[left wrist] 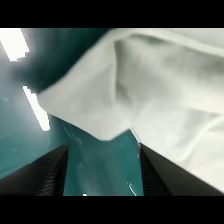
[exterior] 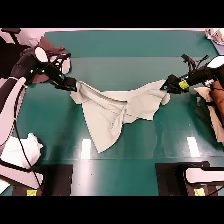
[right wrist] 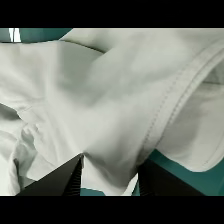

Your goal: Fold the shirts.

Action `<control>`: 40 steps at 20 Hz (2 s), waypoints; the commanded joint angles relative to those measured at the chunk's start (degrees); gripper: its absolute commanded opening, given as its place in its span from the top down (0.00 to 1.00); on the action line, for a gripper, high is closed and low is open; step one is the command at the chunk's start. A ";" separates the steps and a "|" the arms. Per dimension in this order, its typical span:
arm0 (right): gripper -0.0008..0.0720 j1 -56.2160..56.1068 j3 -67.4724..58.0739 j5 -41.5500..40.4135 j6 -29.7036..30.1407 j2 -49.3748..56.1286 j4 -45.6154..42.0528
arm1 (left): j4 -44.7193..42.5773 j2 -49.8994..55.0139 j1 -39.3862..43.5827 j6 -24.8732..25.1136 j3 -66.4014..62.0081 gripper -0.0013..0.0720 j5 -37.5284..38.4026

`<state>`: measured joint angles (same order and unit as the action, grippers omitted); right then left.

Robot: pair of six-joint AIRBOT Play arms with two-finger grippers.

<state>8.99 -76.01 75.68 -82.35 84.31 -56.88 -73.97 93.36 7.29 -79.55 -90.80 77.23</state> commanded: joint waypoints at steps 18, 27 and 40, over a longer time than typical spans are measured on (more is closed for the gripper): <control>0.96 -6.95 1.40 -21.20 -0.24 -1.97 4.46 | 15.17 -19.43 10.16 4.57 28.61 0.28 -9.33; 0.91 -2.14 -23.50 -16.52 -10.21 17.29 4.42 | 14.86 -19.43 17.99 2.32 34.07 0.29 -11.69; 0.15 11.02 -7.63 1.42 -2.58 10.29 -5.33 | 13.05 -19.45 26.91 -2.08 34.93 0.28 -12.87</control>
<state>18.72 -92.44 79.64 -88.20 98.13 -61.45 -59.96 73.95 33.58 -80.73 -55.92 64.55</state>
